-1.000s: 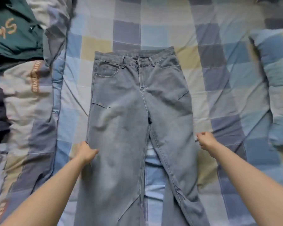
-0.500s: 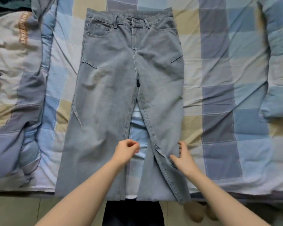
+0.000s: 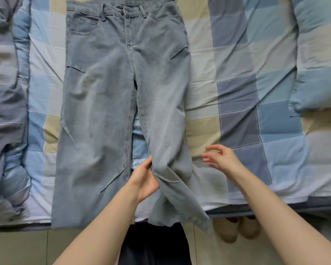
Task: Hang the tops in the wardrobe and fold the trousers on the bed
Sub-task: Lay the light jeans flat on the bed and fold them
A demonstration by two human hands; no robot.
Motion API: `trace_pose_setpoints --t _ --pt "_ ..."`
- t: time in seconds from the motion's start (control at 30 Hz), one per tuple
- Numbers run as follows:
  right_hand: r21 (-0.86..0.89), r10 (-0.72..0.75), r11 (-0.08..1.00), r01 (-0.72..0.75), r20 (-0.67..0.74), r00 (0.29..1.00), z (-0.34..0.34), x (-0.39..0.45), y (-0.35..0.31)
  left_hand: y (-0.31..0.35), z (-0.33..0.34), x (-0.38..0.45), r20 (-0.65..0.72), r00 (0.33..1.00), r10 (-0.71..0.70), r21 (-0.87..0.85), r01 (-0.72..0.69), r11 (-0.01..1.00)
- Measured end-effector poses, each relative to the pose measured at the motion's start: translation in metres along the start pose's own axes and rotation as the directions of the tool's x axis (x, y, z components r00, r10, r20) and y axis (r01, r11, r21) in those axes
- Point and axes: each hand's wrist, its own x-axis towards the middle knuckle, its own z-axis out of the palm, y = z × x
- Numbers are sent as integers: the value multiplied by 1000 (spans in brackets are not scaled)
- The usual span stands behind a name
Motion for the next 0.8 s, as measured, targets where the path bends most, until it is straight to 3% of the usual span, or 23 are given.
trace_pose_setpoints --t 0.1,0.2,0.27,0.37,0.43,0.47,0.53,0.57,0.63,0.7,0.73,0.8 --pt "172 93 975 -141 260 961 30 16 8 5 -2 -1 43 999 0 -5 0 1000" --pt "300 146 884 -358 552 821 55 15 16 11 -1 -2 88 996 17 -27 -15 1000" --pt "407 95 815 -411 607 789 57 7 18 17 -4 -4 59 997 53 -22 -52 998" --pt "538 -6 787 -301 495 869 41 -6 26 23 -10 -10 3 998 67 81 -67 995" --pt "399 -37 913 -82 283 958 19 -13 35 25 -14 -12 -65 995 81 241 -63 968" --pt "236 -78 971 42 145 986 5 -17 38 26 -14 -13 -131 984 119 356 -65 932" --pt "-53 -200 979 198 -45 979 -26 -23 44 26 -17 -12 -236 932 274 603 -81 794" --pt "-66 -217 975 211 -96 971 -40 -25 46 25 -19 -8 -254 891 375 706 -94 702" --pt "149 -174 970 192 -123 977 -61 -30 49 18 -21 0 -262 804 534 803 -125 582" --pt "377 -134 917 131 -20 991 -67 -33 57 4 -18 6 -339 735 587 739 -179 650" --pt "366 -99 928 77 42 994 -64 -34 62 -6 -15 8 -399 728 558 647 -208 734" --pt "120 -15 993 -1 127 992 -51 -36 75 -30 -12 8 -459 804 379 454 -155 877"
